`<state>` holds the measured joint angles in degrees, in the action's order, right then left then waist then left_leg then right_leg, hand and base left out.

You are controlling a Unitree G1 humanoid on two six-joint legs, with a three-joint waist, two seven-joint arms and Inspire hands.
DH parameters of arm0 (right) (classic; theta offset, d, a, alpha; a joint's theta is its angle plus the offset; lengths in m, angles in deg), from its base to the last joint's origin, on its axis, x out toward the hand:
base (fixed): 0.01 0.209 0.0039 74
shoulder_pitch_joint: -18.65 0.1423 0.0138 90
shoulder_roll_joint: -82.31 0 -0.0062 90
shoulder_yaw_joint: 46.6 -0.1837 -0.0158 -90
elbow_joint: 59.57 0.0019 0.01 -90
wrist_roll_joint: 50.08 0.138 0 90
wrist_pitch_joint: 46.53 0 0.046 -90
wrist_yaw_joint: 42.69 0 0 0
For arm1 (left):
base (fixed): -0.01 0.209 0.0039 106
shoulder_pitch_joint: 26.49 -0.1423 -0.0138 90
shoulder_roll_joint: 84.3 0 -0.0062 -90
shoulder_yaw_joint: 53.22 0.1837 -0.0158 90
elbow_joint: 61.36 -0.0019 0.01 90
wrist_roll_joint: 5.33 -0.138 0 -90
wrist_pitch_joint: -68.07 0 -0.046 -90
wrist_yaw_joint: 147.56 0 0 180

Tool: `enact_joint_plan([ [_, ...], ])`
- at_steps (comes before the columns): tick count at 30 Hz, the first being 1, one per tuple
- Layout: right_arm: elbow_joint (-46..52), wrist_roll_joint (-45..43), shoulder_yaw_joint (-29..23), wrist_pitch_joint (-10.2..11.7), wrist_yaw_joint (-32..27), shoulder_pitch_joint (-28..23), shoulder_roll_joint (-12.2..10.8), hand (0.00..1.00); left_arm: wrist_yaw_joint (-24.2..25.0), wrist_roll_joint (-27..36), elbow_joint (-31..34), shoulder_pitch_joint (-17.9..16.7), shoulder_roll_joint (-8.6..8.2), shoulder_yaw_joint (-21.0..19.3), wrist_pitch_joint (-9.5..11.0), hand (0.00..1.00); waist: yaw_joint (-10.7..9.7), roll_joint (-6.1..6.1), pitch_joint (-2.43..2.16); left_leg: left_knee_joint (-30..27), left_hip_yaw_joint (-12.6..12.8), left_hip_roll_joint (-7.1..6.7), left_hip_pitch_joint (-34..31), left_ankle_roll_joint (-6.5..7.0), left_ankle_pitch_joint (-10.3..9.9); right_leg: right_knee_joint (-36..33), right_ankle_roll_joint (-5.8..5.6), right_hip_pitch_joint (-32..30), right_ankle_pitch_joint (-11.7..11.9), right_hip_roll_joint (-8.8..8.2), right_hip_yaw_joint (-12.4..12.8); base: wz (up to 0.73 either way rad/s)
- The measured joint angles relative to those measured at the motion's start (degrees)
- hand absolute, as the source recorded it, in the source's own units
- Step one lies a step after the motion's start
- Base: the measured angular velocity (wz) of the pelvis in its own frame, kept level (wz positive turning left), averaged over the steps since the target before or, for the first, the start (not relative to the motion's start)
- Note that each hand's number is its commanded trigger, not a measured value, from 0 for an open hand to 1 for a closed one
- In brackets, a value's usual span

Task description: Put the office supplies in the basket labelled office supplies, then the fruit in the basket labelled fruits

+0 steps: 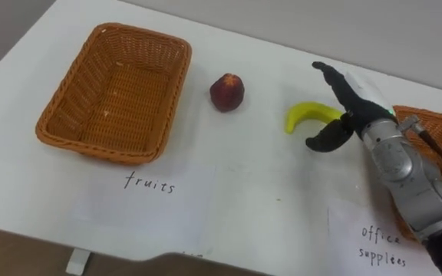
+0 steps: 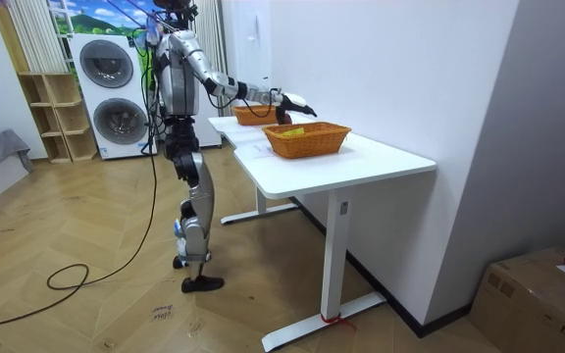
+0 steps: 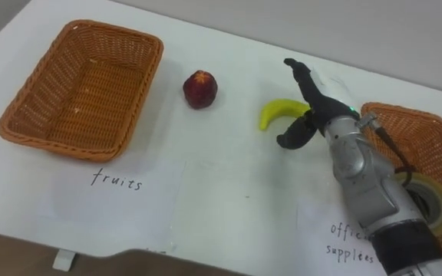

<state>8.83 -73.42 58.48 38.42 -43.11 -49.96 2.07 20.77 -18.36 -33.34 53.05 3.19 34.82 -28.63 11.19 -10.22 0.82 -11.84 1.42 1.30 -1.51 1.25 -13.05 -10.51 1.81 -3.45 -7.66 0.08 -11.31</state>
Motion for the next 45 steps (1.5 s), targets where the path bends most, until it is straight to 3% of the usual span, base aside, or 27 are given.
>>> enact_joint_plan([
  [12, -0.3, -3.0, 0.0, 0.0, 1.1, 0.0, 0.0, 0.00, 0.4, -0.2, 0.1, 0.2, 0.44, -0.1, -0.1, 0.00, 0.3, -0.58, -0.04, -0.2, 0.2, -0.03, -0.9, -0.05, 0.0, -0.1, 0.06, -0.8, 0.0, -0.01, -0.3, 0.00],
  [24, -6.2, -4.5, 0.3, -0.5, 2.7, 2.2, 0.0, 0.00, 1.2, -0.7, 2.4, 0.9, 1.39, 0.0, -0.2, 0.00, 0.5, -0.15, 0.20, -0.6, 0.1, -0.03, -2.1, -0.05, 0.0, 0.0, 0.12, -1.7, 0.2, 0.04, -0.4, 0.00],
  [34, -8.0, -4.5, 1.7, -0.4, 3.1, 3.8, 0.4, 0.00, 2.4, -0.7, 2.2, 1.3, 1.63, 1.1, -0.4, 0.00, 1.4, 0.08, 0.25, -1.2, -1.1, -0.20, -2.9, -0.12, 0.1, 0.0, 0.22, -1.6, 0.3, -0.16, -3.0, 0.07],
  [45, -13.9, -4.7, 1.7, 0.7, 1.8, 5.6, 1.0, 0.00, 2.3, -0.6, 0.0, 3.7, 1.65, 1.1, -0.4, 0.00, 1.8, 0.17, 0.14, -1.1, -2.3, -0.45, -3.5, -0.36, 0.4, -0.1, 0.51, -1.7, 0.6, -0.21, -3.7, 0.02],
])
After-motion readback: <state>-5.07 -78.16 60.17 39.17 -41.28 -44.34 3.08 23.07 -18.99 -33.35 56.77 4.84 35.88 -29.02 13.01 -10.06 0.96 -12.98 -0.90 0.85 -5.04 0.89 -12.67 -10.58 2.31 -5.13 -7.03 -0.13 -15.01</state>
